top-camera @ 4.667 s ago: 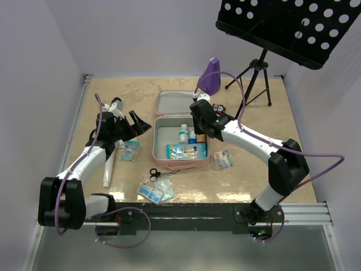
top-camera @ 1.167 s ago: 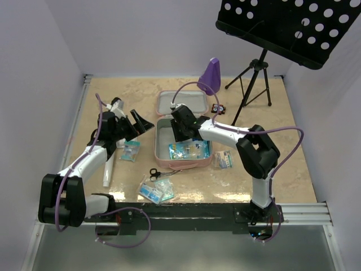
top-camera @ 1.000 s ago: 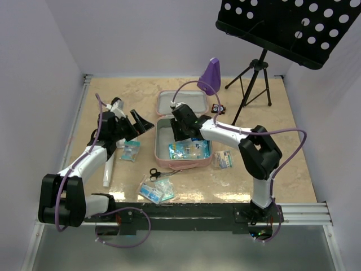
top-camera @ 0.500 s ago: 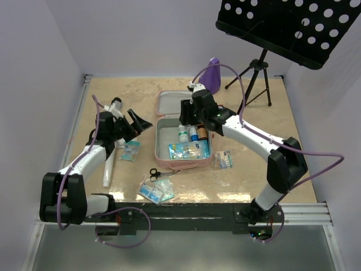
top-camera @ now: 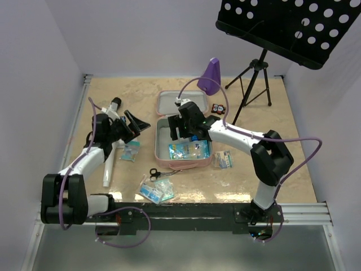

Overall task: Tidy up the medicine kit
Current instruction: Adjust the pill bottle in the medicine box.

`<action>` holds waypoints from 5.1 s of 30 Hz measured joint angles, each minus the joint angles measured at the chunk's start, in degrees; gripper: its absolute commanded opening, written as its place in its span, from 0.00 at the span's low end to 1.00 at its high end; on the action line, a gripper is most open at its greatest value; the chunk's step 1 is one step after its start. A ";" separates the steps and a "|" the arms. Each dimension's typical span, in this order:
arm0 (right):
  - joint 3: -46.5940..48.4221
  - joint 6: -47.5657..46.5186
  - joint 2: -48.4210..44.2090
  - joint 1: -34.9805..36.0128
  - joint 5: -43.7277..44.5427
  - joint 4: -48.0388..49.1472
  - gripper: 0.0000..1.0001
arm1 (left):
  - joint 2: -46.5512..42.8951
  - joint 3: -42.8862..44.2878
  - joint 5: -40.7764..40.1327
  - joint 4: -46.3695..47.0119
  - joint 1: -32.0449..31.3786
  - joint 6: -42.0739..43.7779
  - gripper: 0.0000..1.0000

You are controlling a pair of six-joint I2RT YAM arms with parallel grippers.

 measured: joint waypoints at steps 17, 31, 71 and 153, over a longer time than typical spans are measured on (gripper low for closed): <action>0.94 0.11 8.09 -0.39 3.04 -2.45 0.40 | -4.42 3.91 -8.24 -10.67 0.00 6.86 1.00; 0.96 1.79 -4.13 -0.76 10.60 -7.06 0.27 | -4.42 3.91 -8.48 -11.23 0.00 7.21 1.00; 0.22 2.38 0.22 -2.29 11.28 -7.06 0.23 | -4.92 3.91 -10.21 -12.90 0.00 8.33 1.00; 3.52 0.63 -3.89 -3.28 11.85 -10.99 0.35 | -4.33 3.78 -10.23 -12.87 0.00 8.72 1.00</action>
